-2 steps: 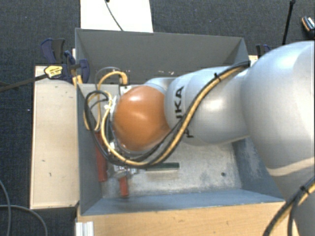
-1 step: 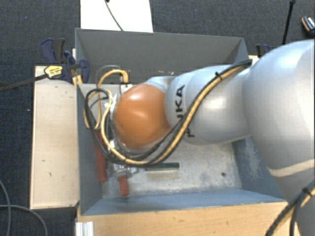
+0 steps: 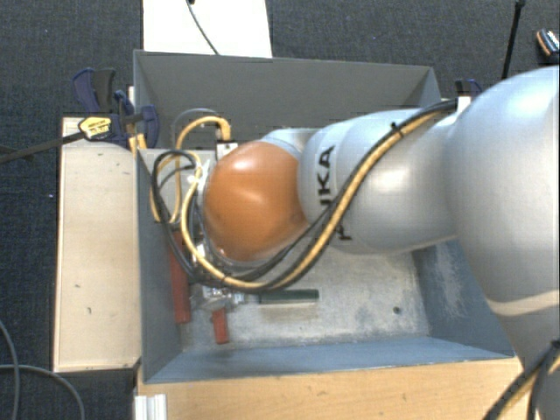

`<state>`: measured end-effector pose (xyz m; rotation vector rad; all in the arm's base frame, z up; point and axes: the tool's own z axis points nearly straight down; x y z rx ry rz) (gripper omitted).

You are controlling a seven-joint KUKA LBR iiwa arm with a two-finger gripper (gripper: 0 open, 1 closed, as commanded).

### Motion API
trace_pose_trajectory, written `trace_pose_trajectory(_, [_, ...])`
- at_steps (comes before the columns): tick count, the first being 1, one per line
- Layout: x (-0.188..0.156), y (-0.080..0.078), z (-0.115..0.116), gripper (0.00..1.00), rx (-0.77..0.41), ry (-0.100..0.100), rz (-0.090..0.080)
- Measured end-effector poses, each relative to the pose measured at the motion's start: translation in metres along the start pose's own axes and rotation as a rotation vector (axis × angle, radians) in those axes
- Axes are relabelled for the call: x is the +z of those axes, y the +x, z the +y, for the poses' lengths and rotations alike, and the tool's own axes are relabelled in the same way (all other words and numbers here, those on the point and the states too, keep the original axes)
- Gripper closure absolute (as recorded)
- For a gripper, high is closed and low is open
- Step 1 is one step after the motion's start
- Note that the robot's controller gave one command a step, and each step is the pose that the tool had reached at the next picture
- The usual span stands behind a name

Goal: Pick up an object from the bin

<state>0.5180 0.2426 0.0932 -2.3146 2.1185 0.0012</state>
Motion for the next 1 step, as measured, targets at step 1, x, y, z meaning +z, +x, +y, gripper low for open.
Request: trace_pose_trajectory(1, [-0.0233, -0.0009, -0.0007, 1.0, 0.014, 0.001, 0.0])
